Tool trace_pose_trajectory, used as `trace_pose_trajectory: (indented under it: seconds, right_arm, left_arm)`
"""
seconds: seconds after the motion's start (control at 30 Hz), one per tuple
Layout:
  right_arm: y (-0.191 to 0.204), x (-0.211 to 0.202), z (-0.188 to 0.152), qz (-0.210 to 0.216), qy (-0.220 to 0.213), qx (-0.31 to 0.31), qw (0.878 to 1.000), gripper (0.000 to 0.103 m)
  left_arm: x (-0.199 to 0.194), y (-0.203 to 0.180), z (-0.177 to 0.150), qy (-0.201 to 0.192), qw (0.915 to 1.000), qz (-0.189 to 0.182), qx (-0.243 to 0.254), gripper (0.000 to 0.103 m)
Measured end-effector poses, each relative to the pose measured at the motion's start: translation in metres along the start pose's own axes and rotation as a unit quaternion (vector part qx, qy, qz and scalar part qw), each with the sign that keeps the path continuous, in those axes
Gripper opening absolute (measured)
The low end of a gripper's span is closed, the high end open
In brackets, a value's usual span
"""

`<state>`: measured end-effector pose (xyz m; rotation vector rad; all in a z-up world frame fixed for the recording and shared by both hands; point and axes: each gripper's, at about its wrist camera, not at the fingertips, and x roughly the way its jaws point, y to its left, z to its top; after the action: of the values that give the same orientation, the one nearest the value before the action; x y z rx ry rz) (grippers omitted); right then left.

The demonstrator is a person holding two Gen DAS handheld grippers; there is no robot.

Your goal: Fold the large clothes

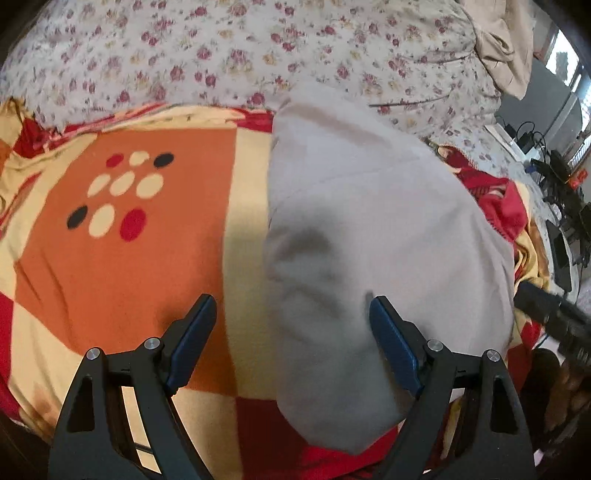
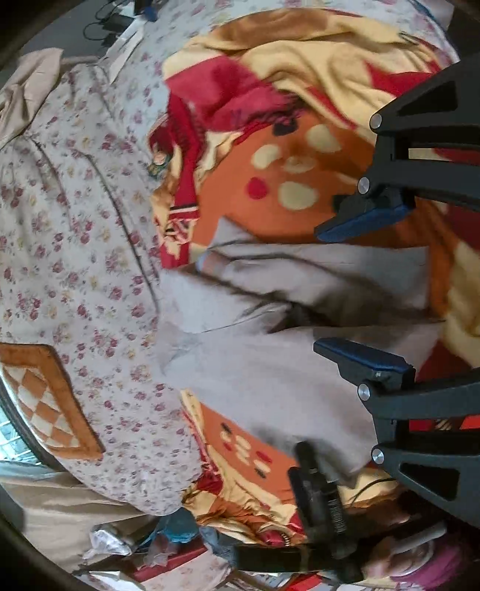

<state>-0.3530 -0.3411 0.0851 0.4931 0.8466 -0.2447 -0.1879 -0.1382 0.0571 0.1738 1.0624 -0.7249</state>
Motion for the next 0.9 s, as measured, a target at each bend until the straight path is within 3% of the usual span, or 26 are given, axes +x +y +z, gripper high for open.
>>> trace_pose_trajectory:
  seconds: [0.1,0.17,0.23,0.27,0.3,0.4,0.5,0.63,0.67,0.73,0.77,0.8,0.9]
  right_arm:
    - [0.005,0.017,-0.013,0.04,0.025,0.016,0.999,0.052]
    - [0.009,0.033,-0.017,0.034,0.039,0.021,0.998,0.052]
    - [0.008,0.043,-0.019,0.031,0.036,0.039,0.998,0.036]
    - [0.01,0.039,-0.017,0.041,0.029,0.036,0.998,0.015]
    - [0.013,0.032,-0.017,0.04,0.02,0.024,0.999,0.006]
    - [0.021,0.004,-0.011,-0.007,-0.018,-0.026,0.999,0.0]
    - [0.007,0.009,-0.009,-0.074,-0.012,-0.03,0.997,0.0]
    - [-0.015,0.018,-0.019,-0.026,0.009,0.037,0.999,0.0]
    - [-0.016,0.013,-0.019,-0.009,-0.002,0.053,0.999,0.002]
    - [-0.014,0.002,-0.02,0.013,-0.018,0.065,0.998,0.019]
    - [-0.011,-0.002,-0.019,0.019,-0.021,0.06,0.998,0.042]
    - [-0.007,-0.006,-0.018,0.023,-0.025,0.054,0.998,0.055]
    - [0.016,-0.012,-0.017,0.017,-0.04,0.021,0.999,0.055]
  left_arm:
    - [0.003,-0.007,-0.005,-0.006,0.9998,0.01,0.017,0.086]
    - [0.004,-0.01,-0.007,-0.012,0.9995,0.012,0.026,0.086]
    - [0.003,-0.01,-0.008,-0.013,0.9995,0.007,0.027,0.086]
    - [0.001,-0.009,-0.007,-0.014,0.9995,0.003,0.026,0.086]
    - [-0.003,-0.008,-0.007,-0.019,0.9995,-0.006,0.024,0.085]
    - [-0.01,-0.01,-0.005,-0.038,0.9988,-0.021,0.023,0.086]
    - [-0.001,-0.017,-0.006,-0.025,0.999,-0.008,0.037,0.086]
    - [0.009,-0.019,-0.011,-0.012,0.9992,0.0,0.039,0.086]
    - [0.008,-0.019,-0.011,-0.012,0.9992,-0.001,0.039,0.086]
    - [0.009,-0.018,-0.011,-0.01,0.9993,-0.003,0.036,0.086]
    - [0.008,-0.018,-0.011,-0.01,0.9994,-0.003,0.034,0.086]
    - [0.008,-0.018,-0.011,-0.011,0.9994,-0.002,0.034,0.086]
    - [0.002,-0.022,-0.013,-0.028,0.9987,0.007,0.043,0.086]
